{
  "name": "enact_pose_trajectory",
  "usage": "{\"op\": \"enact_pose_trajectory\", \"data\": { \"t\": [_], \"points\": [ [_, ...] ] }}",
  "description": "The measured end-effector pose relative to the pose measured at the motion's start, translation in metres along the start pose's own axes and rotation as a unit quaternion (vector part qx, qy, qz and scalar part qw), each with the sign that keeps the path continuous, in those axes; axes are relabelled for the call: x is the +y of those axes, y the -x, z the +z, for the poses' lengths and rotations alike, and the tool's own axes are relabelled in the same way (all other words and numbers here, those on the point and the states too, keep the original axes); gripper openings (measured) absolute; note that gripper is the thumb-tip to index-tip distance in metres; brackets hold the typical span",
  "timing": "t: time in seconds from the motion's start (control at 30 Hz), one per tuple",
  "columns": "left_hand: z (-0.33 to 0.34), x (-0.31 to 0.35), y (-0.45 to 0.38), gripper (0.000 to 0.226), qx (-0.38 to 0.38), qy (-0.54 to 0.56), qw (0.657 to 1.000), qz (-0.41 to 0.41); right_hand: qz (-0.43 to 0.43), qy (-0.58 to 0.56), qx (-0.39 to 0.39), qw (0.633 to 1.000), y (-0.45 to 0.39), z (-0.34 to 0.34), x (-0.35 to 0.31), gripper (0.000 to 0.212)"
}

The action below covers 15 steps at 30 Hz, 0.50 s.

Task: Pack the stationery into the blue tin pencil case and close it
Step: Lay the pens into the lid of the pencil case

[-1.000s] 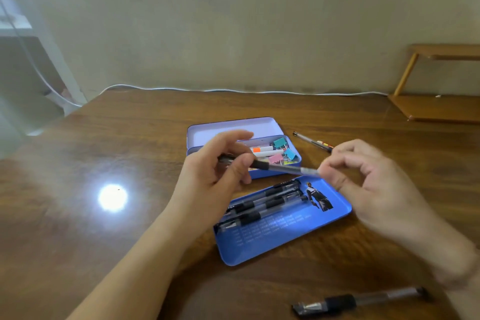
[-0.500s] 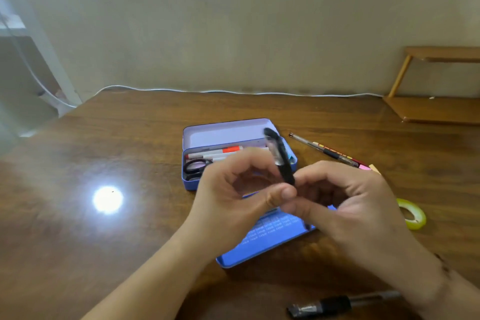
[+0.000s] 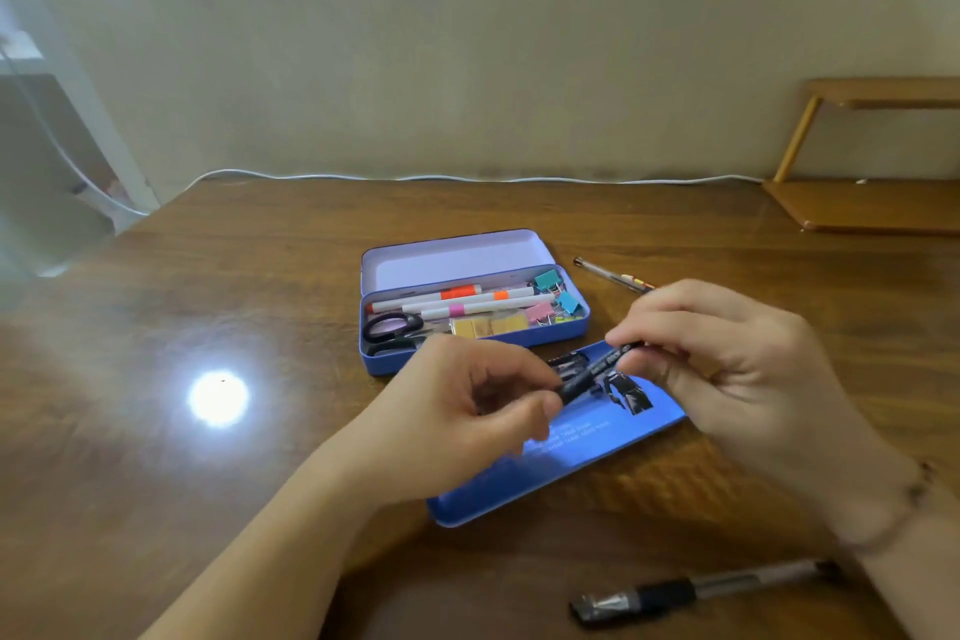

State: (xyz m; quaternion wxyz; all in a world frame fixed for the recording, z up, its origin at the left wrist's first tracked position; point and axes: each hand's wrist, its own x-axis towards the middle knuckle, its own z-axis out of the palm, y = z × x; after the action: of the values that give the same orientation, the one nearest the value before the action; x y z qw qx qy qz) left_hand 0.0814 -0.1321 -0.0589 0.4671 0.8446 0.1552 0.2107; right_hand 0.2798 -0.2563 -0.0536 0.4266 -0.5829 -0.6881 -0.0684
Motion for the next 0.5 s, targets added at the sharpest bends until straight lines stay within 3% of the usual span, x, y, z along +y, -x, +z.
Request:
{"op": "enact_pose_trajectory", "data": {
  "t": [0.1, 0.17, 0.37, 0.5],
  "points": [
    [-0.007, -0.012, -0.004, 0.009, 0.103, -0.183, 0.977, 0.026, 0.067, 0.028, -0.068, 0.995, 0.001, 0.004, 0.015, 0.011],
    [-0.011, -0.016, -0.005, 0.008, 0.12, -0.221, 0.968, 0.024, 0.095, 0.05, -0.118, 0.987, 0.004, 0.008, 0.024, 0.012],
    [-0.012, -0.023, -0.003, 0.009, -0.012, -0.271, 0.962, 0.031, 0.098, 0.118, -0.159, 0.975, 0.004, 0.021, 0.021, 0.017],
    [-0.011, -0.024, -0.003, 0.01, -0.022, -0.295, 0.954, 0.043, 0.103, 0.132, -0.158, 0.973, 0.003, 0.021, 0.018, 0.025]
  ]
}}
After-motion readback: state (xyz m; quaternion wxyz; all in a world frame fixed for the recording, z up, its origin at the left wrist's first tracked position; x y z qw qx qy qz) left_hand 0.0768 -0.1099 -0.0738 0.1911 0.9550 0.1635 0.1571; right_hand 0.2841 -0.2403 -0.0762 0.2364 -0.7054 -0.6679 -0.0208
